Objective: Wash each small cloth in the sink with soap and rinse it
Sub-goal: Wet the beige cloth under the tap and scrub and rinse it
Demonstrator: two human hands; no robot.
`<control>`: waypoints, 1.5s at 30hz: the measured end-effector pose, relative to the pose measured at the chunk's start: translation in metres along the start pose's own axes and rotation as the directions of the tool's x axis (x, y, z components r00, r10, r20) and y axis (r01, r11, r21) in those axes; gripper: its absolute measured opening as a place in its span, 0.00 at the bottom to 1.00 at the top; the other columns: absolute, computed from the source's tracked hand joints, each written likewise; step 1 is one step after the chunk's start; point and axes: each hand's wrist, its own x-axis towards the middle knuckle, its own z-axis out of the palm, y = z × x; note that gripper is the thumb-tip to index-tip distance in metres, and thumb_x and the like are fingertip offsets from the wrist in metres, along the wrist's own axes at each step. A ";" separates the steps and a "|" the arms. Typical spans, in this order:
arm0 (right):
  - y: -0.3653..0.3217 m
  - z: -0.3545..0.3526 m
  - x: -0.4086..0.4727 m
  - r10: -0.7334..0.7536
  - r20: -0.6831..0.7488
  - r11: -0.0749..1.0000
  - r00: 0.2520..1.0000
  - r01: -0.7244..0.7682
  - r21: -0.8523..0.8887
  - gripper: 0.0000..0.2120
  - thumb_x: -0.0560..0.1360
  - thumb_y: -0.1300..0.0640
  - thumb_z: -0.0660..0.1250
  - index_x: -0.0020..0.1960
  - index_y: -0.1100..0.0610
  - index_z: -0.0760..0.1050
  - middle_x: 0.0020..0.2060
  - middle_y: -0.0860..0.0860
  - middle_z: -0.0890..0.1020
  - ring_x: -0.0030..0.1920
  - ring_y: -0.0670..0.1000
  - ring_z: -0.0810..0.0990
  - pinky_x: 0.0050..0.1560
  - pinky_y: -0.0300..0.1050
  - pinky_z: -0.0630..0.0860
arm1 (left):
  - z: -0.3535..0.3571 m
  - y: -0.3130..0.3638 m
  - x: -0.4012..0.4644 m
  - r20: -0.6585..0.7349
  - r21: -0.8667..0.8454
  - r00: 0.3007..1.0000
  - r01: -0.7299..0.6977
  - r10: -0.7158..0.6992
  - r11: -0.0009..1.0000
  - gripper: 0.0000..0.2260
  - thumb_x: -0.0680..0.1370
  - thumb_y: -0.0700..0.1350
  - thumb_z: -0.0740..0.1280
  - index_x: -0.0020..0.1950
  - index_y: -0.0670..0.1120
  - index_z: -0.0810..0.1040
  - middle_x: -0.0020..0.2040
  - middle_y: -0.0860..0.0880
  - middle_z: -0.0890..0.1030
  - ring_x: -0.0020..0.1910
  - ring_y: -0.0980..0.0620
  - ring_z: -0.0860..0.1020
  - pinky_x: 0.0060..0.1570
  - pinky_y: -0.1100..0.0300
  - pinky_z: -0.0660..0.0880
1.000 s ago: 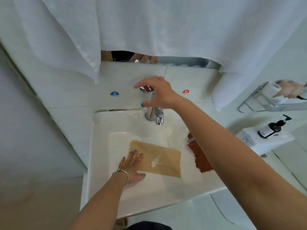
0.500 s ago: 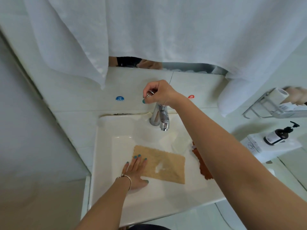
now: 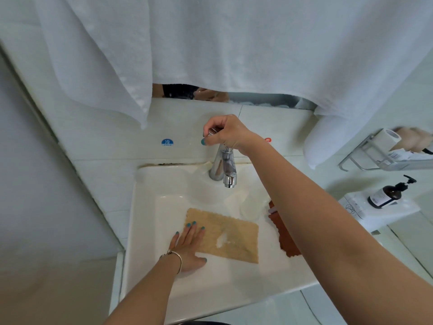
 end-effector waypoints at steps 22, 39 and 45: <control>-0.006 -0.002 -0.006 0.041 -0.016 0.998 0.999 -0.040 0.050 0.12 0.67 0.71 0.74 0.36 0.55 0.78 0.30 0.48 0.71 0.26 0.38 0.69 0.30 0.29 0.65 | -0.002 0.001 -0.004 -0.005 -0.006 1.000 -0.005 0.005 1.000 0.39 0.77 0.59 0.58 0.77 0.58 0.32 0.76 0.54 0.28 0.75 0.56 0.30 0.73 0.52 0.33; 0.085 0.038 -0.137 -0.020 -0.490 0.993 0.871 0.075 0.092 0.21 0.68 0.60 0.78 0.52 0.41 0.74 0.57 0.48 0.77 0.54 0.41 0.74 0.56 0.38 0.75 | -0.014 0.030 -0.002 -0.117 0.102 0.992 0.067 -0.055 0.993 0.30 0.83 0.56 0.51 0.79 0.47 0.44 0.79 0.47 0.38 0.78 0.47 0.39 0.75 0.47 0.41; 0.175 0.068 -0.162 0.302 -0.290 0.949 0.908 -0.316 -0.003 0.14 0.69 0.65 0.75 0.51 0.53 0.78 0.46 0.48 0.80 0.45 0.51 0.79 0.49 0.40 0.73 | -0.021 0.034 0.011 -0.129 0.038 0.992 0.011 -0.006 0.999 0.32 0.83 0.55 0.55 0.79 0.45 0.42 0.80 0.45 0.39 0.78 0.47 0.39 0.75 0.50 0.42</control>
